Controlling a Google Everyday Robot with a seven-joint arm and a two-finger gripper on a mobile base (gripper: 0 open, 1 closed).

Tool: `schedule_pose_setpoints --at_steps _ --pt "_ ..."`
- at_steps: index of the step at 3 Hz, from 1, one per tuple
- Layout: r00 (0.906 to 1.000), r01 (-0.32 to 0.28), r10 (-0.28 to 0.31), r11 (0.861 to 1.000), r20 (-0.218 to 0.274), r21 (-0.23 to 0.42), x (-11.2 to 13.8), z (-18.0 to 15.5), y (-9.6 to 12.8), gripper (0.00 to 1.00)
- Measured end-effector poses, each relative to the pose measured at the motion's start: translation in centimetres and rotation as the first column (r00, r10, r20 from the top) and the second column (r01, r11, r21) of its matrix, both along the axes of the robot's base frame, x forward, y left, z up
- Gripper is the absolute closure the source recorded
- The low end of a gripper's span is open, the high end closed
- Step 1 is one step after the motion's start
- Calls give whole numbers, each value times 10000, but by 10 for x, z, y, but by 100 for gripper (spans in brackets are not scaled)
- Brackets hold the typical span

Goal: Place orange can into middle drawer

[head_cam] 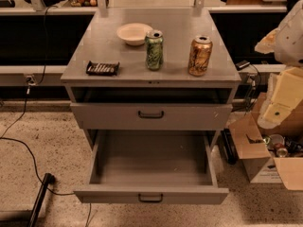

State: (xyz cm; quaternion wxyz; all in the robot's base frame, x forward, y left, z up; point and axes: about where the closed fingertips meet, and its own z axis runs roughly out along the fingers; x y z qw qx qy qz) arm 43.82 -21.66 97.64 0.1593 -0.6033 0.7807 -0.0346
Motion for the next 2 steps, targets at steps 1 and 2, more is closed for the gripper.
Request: schedule_pose_setpoints --at_steps 1,2 --pt "10000 -6 6 10000 -1 1 0 0 0 0" --pt "9994 -322 323 9994 -85 84 1 0 3 0"
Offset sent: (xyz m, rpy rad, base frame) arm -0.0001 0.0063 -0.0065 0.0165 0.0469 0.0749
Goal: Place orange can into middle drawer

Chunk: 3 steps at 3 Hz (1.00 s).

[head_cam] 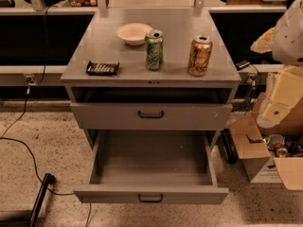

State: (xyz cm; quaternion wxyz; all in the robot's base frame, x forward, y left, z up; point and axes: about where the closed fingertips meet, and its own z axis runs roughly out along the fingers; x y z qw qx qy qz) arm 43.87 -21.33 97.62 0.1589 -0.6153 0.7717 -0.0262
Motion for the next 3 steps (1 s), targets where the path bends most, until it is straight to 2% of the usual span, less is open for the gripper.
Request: schedule_pose_setpoints --at_steps 1,2,3 --pt "9962 -505 433 9941 754 963 30 8 2 0" --pt "9726 -1293 745 9606 2203 2460 81 29 17 0" --pt "9077 -2123 956 9445 4087 2505 104 55 18 0"
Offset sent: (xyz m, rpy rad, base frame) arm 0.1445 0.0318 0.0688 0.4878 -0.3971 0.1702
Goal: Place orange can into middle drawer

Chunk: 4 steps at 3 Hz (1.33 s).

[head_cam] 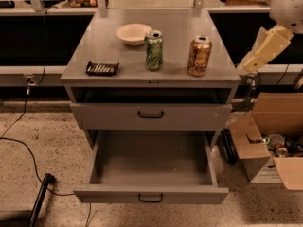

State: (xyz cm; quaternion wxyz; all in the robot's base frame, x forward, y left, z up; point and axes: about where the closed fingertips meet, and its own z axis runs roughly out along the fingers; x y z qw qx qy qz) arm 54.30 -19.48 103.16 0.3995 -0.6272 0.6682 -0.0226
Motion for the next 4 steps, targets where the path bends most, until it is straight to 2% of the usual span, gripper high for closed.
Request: schedule_pose_setpoints --at_steps 1,2,3,4 --pt "9965 164 -167 9999 823 44 15 14 -1 0" --pt "9987 461 -475 9969 204 637 30 -12 4 0" --pt "9955 901 -831 9782 -452 1872 53 -53 15 0" --pt "9852 1714 -1537 8995 -763 4019 93 -94 23 0"
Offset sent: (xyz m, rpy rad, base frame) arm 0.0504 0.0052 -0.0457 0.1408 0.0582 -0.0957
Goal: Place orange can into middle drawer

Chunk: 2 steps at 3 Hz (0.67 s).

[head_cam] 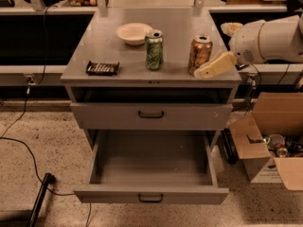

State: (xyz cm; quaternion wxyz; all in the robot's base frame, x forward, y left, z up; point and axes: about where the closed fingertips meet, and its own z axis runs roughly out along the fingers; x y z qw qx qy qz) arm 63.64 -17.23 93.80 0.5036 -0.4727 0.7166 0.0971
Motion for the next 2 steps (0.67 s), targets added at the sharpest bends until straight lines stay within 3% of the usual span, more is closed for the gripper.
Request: schedule_pose_setpoints --at_steps 1,2 --pt "9974 722 -725 9922 -2 1014 19 -18 -5 0" --pt "9879 1515 -1554 9648 10 2150 32 -32 -20 0"
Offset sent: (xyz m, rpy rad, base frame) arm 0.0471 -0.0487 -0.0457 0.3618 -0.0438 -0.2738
